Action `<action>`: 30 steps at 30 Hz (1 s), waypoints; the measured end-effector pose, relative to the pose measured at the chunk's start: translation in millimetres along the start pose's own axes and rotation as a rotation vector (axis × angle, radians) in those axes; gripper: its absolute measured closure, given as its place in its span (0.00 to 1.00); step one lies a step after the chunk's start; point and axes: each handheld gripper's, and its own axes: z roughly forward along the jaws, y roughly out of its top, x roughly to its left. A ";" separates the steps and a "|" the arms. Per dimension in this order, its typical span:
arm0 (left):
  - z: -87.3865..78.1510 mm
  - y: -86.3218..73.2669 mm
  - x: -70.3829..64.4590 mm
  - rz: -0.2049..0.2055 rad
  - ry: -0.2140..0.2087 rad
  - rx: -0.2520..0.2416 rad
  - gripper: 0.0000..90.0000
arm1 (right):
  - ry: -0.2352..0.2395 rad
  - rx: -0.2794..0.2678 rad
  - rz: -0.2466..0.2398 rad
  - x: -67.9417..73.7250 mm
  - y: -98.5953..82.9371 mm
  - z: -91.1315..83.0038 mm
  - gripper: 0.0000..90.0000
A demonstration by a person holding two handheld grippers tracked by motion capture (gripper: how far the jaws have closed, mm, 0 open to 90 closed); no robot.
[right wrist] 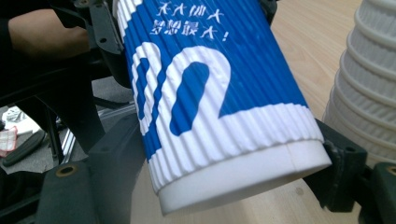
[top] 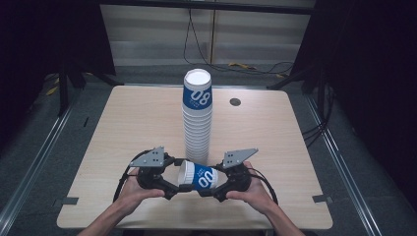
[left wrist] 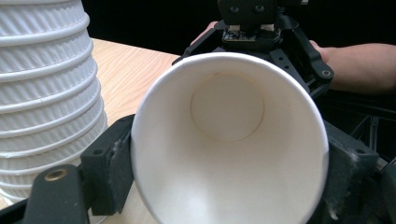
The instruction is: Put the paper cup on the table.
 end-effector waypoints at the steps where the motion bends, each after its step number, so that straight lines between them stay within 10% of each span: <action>1: -0.4 0.1 0.0 0.003 -0.002 0.005 0.21 | 0.002 0.006 0.002 0.3 0.0 0.3 0.25; 30: -38.2 7.2 9.9 -0.059 0.128 -0.018 0.21 | -0.130 0.032 0.047 -13.4 -6.7 -19.5 0.20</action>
